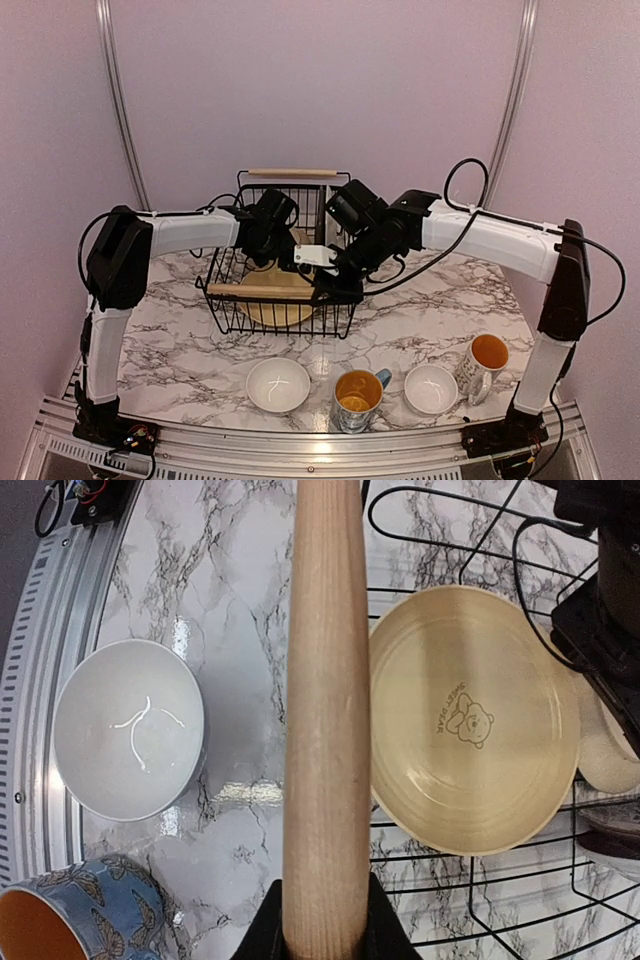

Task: Load the mixed dishes into the dish rack
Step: Move the dish rack to the center of the board, then grab the plate from the dish rack.

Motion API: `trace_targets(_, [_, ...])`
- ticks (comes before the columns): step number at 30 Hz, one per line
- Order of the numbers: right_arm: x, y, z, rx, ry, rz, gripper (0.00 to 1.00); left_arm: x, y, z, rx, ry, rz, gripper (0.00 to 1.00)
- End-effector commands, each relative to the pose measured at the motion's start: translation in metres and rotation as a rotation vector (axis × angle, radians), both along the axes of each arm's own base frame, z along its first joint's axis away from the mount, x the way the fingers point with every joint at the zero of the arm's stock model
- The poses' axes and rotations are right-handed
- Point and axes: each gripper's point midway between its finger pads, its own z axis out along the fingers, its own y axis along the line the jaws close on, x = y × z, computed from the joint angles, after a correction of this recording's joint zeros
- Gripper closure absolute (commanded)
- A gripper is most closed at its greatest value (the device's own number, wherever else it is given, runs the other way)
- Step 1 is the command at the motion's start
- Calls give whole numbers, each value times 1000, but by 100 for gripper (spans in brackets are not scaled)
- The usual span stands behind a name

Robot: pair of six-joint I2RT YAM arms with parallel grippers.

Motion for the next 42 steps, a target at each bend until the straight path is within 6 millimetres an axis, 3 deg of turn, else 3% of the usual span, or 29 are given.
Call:
trace_targets(1, [-43,31,8,65,81,136,89,-6,20,-16,41,67,84,38])
trace_targets(5, [-51,36,9,83,96,158,88,-1,37,-16,94,77,127,37])
trace_targets(12, [-54,30,6,92,83,158,84,-13,69,-45,117,141,214,35])
trace_targets(20, [-59,28,8,106,94,172,83,-3,71,-86,93,225,227,33])
trace_targets(23, [-61,27,8,108,96,177,83,8,71,-94,65,227,236,32])
trace_targets(25, [-62,25,7,105,95,180,83,20,64,-90,9,164,203,32])
trace_targets(29, [-62,25,7,106,93,182,83,35,52,-52,-32,-6,143,32])
trace_targets(32, [-62,25,5,103,97,184,83,41,43,1,-44,-187,103,32])
trace_targets(33, [-63,25,4,100,98,184,83,41,39,28,-60,-265,93,32])
trace_targets(37, [-62,26,-1,92,108,184,84,34,27,98,-77,-491,64,32])
trace_targets(39, [-62,26,-2,88,111,182,84,30,21,116,-104,-540,48,32])
trace_targets(42, [-62,27,-5,84,114,181,84,31,10,123,-138,-555,14,32])
